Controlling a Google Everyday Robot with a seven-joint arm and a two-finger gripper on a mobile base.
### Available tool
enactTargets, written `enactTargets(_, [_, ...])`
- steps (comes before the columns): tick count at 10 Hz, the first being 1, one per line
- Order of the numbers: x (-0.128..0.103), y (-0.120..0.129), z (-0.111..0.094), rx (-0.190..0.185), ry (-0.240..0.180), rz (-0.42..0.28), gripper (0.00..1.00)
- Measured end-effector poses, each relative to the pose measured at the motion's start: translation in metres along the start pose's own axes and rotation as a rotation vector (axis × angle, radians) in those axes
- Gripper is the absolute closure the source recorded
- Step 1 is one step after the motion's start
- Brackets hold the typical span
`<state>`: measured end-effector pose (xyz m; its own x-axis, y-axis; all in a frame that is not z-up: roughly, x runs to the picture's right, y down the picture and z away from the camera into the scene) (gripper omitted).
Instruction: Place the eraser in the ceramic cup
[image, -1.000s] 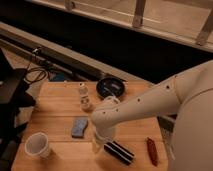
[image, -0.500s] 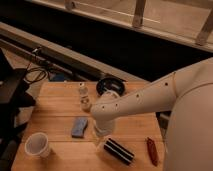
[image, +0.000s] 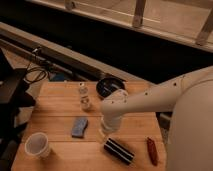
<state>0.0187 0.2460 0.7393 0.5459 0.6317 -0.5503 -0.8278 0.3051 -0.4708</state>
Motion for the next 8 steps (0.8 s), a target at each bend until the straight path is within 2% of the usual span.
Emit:
enactTargets(5, [0.011,-0.023,0.019,-0.048,0.025,0.054,0.35])
enactTargets(8, [0.025,-0.037,0.041,-0.090,0.051,0.101,0.35])
